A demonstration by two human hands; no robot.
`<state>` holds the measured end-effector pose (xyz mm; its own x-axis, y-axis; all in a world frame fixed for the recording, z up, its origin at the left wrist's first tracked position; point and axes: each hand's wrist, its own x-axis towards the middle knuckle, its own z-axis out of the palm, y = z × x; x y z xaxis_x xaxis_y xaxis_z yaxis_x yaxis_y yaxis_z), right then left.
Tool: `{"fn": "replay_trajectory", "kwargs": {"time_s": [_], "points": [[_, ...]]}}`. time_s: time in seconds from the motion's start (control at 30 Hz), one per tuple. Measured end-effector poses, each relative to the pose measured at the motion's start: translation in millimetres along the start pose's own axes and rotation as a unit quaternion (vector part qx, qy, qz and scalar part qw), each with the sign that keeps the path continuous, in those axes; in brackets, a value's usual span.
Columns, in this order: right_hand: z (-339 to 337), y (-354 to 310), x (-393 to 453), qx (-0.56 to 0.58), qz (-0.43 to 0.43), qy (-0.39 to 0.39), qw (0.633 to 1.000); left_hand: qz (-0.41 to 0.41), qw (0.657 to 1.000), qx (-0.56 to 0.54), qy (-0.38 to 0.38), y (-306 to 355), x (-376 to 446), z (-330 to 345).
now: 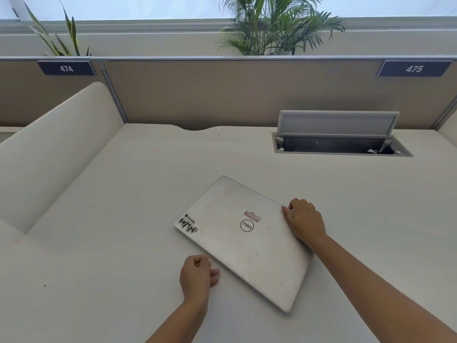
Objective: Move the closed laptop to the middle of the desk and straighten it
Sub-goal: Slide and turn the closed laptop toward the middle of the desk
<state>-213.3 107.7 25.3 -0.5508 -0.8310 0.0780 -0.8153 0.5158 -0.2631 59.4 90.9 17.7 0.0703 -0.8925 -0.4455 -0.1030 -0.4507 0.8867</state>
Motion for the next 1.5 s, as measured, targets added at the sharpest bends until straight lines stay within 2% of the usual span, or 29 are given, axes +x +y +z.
{"fn": "replay_trajectory", "kwargs": {"time_s": [0.2, 0.3, 0.43, 0.57, 0.63, 0.8, 0.9, 1.03, 1.1, 1.2, 1.23, 1.5], "points": [[-1.1, 22.4, -27.5, 0.134, 0.087, 0.074, 0.984, 0.068, 0.996, 0.036, 0.033, 17.9, 19.4, -9.8], [0.5, 27.3, -46.6, 0.279, 0.153, 0.123, 0.940, 0.154, 0.978, 0.129, 0.059, 34.8, 36.5, -4.1], [0.9, 25.5, -66.2, 0.399, 0.229, 0.153, 0.875, 0.270, 0.917, 0.286, 0.062, 50.8, 57.3, 11.1], [4.9, 23.2, -80.2, 0.439, 0.274, 0.138, 0.844, 0.318, 0.821, 0.473, 0.031, 53.9, 71.9, 28.6], [4.5, 23.1, -85.6, 0.448, 0.289, 0.130, 0.836, 0.326, 0.792, 0.515, 0.022, 54.7, 79.1, 33.6], [0.0, 20.1, -94.6, 0.431, 0.277, 0.076, 0.855, 0.320, 0.800, 0.508, 0.017, 56.1, 94.0, 37.4], [-7.3, 18.9, -93.2, 0.392, 0.230, 0.030, 0.890, 0.314, 0.803, 0.506, 0.020, 56.9, 97.6, 37.6], [-16.2, 20.0, -83.0, 0.276, 0.235, -0.040, 0.931, 0.331, 0.774, 0.539, 0.037, 57.5, 102.0, 33.9], [-21.6, 19.9, -80.7, 0.264, 0.260, -0.070, 0.926, 0.332, 0.768, 0.546, 0.048, 57.7, 102.4, 32.8], [-26.3, 17.2, -85.4, 0.307, 0.300, -0.136, 0.893, 0.331, 0.763, 0.553, 0.056, 58.4, 102.3, 35.3], [-25.6, 15.9, -87.8, 0.299, 0.300, -0.155, 0.892, 0.333, 0.762, 0.553, 0.054, 59.0, 102.1, 36.3], [-26.8, 7.4, -91.4, 0.211, 0.265, -0.166, 0.926, 0.335, 0.771, 0.538, 0.067, 55.8, 105.1, 38.0]]}}
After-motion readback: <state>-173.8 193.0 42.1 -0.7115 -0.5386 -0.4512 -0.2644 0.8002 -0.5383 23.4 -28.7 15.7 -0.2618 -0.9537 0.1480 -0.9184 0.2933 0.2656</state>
